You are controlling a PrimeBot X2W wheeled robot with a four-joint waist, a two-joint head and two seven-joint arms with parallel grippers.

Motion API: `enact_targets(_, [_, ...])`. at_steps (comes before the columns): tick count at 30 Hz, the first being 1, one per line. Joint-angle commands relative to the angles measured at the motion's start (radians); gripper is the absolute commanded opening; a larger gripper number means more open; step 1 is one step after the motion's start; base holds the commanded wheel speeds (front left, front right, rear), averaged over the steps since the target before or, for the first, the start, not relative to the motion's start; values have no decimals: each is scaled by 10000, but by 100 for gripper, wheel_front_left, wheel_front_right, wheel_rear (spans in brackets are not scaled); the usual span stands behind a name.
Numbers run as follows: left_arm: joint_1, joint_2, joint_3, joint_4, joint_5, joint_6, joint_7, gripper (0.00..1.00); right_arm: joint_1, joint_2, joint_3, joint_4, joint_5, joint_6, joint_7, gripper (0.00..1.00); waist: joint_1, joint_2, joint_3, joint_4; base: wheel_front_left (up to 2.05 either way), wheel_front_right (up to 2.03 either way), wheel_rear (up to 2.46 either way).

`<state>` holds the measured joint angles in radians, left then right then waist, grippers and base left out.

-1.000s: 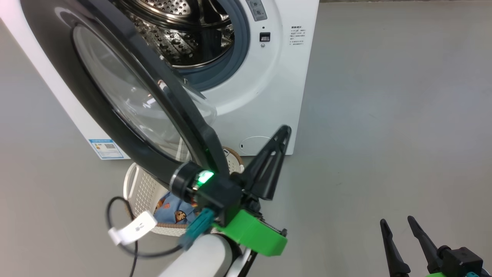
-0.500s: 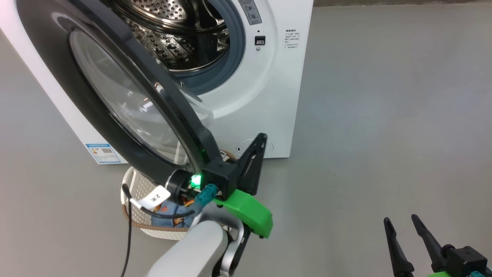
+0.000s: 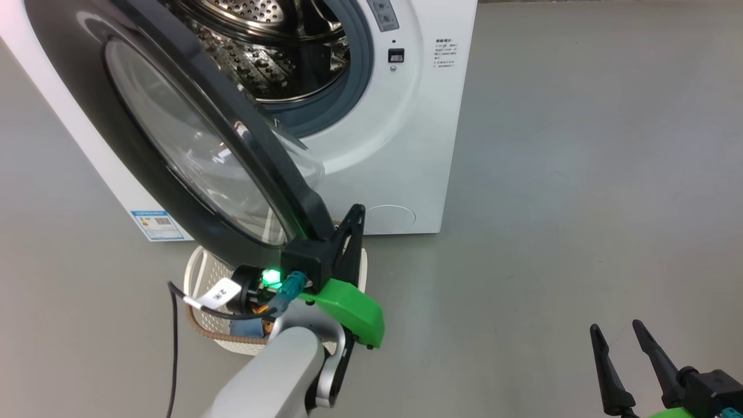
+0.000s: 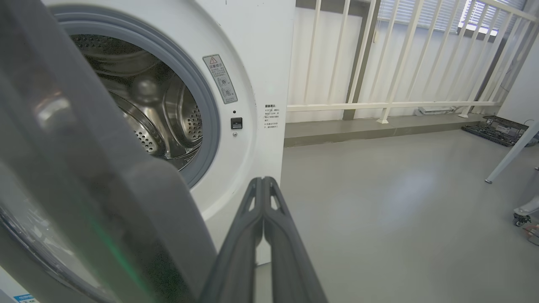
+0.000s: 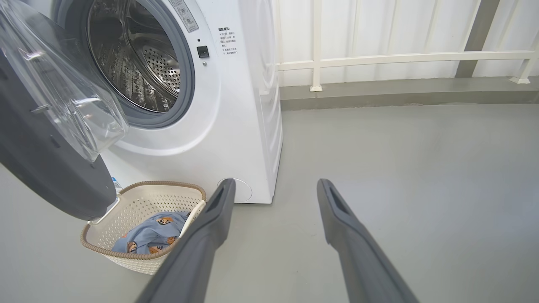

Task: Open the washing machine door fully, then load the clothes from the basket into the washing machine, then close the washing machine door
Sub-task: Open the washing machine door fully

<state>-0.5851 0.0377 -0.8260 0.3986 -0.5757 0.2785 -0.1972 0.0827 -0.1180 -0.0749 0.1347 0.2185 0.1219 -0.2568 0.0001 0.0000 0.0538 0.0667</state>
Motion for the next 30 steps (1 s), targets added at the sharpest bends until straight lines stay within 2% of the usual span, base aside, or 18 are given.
enact_targets(1, [-558, 153, 383, -63, -65, 99, -127, 0, -230, -202, 213, -282, -56, 88, -49, 100, 0, 0, 19, 9, 0, 0, 0])
enact_targets(15, [-273, 291, 636, 513, -355, 188, -304, 0, -279, -249, 110, -328, 21, 88, -49, 100, 0, 0, 101, 296, 0, 0, 0])
enact_targets(30, [503, 698, 469, -570, -250, 672, -276, 0, -289, -315, 42, -365, 10, 88, -49, 100, 0, 0, 232, 1468, 0, 0, 0])
